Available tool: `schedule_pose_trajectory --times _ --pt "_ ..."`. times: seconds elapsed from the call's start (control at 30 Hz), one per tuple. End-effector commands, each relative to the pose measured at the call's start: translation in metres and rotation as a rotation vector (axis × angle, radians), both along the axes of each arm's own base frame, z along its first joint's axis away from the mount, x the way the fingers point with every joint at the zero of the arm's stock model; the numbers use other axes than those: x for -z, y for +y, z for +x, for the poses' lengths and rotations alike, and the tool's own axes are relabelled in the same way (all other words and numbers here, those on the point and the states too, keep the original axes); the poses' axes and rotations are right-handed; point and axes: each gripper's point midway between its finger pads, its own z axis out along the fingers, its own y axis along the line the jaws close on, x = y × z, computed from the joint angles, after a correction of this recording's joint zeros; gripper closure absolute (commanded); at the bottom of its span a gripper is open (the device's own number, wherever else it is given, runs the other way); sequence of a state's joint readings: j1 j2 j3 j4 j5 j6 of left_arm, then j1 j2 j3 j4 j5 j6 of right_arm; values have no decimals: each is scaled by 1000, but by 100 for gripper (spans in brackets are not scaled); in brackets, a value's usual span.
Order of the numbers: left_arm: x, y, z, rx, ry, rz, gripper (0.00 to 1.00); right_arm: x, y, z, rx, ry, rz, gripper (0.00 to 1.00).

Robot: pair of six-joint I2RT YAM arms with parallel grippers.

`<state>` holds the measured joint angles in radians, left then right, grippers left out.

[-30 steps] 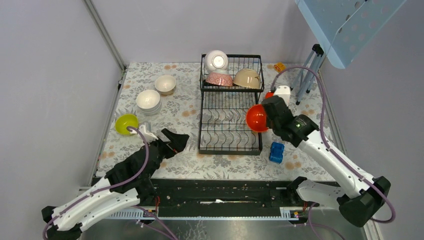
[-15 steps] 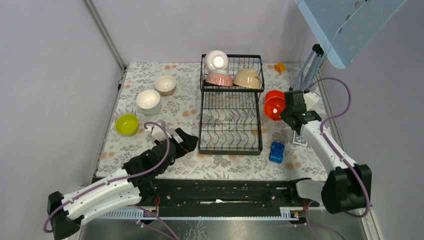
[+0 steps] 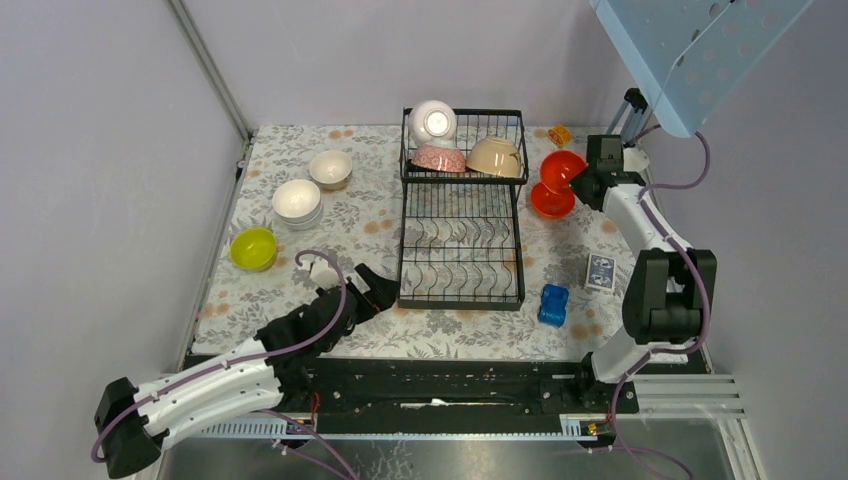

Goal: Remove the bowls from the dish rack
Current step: Place the bowl with the bowl.

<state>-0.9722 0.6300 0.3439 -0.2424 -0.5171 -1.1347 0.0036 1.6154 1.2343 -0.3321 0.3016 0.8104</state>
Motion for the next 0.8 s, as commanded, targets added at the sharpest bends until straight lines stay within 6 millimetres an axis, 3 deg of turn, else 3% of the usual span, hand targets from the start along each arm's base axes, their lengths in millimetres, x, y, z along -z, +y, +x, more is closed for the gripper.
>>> schedule_pose_trajectory --times 0.0,0.53,0.77 --pt "-3 -6 -2 19 -5 -51 1 -2 4 23 -8 -34 77 100" --pt "7 0 -4 7 14 -18 1 37 8 27 -13 31 158 100" --pt "8 -3 -3 11 19 -13 1 43 8 25 -20 52 157 100"
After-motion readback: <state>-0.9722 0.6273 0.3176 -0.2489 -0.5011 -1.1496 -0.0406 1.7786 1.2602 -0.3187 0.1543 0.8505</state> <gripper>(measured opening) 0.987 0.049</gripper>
